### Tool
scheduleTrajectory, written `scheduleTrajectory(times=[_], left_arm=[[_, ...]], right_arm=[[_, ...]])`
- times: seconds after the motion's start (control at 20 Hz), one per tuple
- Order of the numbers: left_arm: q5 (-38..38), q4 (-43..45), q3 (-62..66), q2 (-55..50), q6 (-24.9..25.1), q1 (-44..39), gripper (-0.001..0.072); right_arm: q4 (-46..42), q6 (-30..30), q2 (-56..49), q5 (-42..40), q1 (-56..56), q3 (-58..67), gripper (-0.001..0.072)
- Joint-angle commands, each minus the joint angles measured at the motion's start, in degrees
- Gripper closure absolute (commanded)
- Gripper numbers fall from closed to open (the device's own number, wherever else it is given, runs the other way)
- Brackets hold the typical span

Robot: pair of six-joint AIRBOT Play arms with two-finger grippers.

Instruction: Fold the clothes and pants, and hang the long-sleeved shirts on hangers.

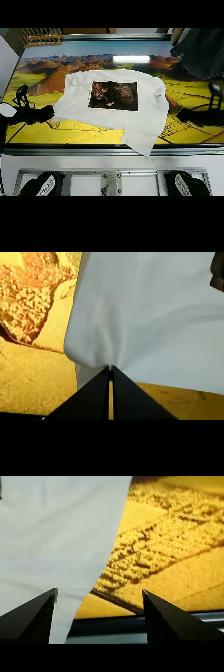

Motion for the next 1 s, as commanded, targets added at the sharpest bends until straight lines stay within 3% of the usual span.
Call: scheduleTrajectory(times=[0.0,0.35,0.5,0.7,0.75,0.8,0.85,0.9,0.95], left_arm=[[1.27,0.52,-3.19,5.66,0.17,-0.02,0.0702],[2.27,0.42,-3.63,6.21,0.13,-0.02,0.0702],[2.29,0.42,-3.63,6.21,0.13,-0.02,0.0702],[2.4,0.42,-3.63,6.21,0.13,-0.02,0.0702],[2.4,0.44,-3.63,6.21,0.13,-0.02,0.0702],[2.4,0.52,-3.61,6.21,0.13,-0.02,0.0702],[2.47,0.57,-3.61,6.21,0.13,-0.02,0.0702],[2.82,0.57,-3.5,6.21,0.15,-0.02,0.0702],[3.43,0.61,-2.93,6.21,0.13,0.07,0.0702]], right_arm=[[0.02,3.08,-4.31,-4.31,-2.27,-11.72,0.0119],[19.91,-7.91,-21.11,-15.78,-0.85,-16.98,0.0122],[26.49,-9.01,-23.78,-23.08,1.6,-16.92,0.0123],[33.2,-15.47,-24.35,-26.49,4.44,-16.63,0.0137],[33.2,-16.59,-24.33,-26.77,4.52,-16.44,0.0247],[33.0,-18.25,-24.15,-26.69,4.31,-16.0,0.0488],[32.83,-18.86,-23.71,-26.71,3.85,-15.47,0.0644],[32.63,-18.86,-22.97,-26.25,3.28,-14.62,0.0701],[31.87,-18.86,-21.81,-24.9,2.64,-13.07,0.0701]])
